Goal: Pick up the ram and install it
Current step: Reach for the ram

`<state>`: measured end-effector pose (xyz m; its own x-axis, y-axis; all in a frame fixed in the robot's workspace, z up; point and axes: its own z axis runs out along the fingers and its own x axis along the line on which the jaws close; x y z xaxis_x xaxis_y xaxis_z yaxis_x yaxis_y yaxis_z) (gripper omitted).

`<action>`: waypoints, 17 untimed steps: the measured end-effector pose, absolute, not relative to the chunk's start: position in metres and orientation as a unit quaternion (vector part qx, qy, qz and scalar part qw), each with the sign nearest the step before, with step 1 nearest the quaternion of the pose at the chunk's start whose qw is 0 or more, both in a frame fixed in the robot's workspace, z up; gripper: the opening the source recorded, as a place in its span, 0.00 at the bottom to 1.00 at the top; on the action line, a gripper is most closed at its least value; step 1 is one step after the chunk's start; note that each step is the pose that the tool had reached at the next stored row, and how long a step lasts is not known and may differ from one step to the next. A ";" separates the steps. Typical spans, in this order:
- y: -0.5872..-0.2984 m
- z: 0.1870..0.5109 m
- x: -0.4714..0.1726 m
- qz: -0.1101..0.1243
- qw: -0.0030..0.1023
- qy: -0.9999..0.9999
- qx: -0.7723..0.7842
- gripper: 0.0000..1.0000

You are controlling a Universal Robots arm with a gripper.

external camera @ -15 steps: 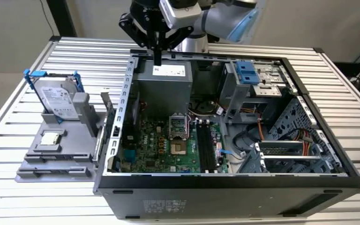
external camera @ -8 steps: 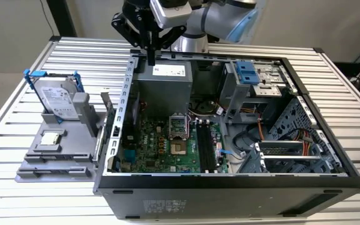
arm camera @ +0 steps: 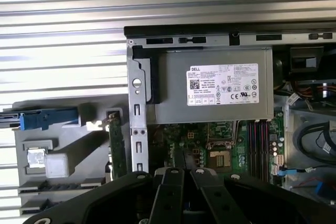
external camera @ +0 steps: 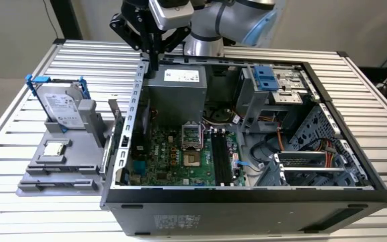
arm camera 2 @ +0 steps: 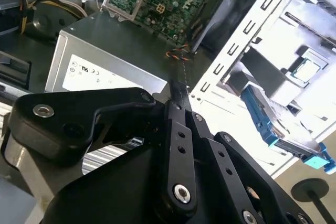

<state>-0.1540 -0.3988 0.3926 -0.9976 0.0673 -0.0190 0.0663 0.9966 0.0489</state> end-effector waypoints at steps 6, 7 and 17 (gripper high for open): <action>-0.399 0.393 -0.162 0.024 0.010 0.999 0.033 0.00; -0.399 0.393 -0.163 0.024 0.010 0.999 0.033 0.00; -0.399 0.393 -0.174 0.024 0.010 0.999 0.032 0.00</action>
<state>-0.1744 -0.3988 0.3926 -0.9977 0.0647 -0.0190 0.0637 0.9968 0.0488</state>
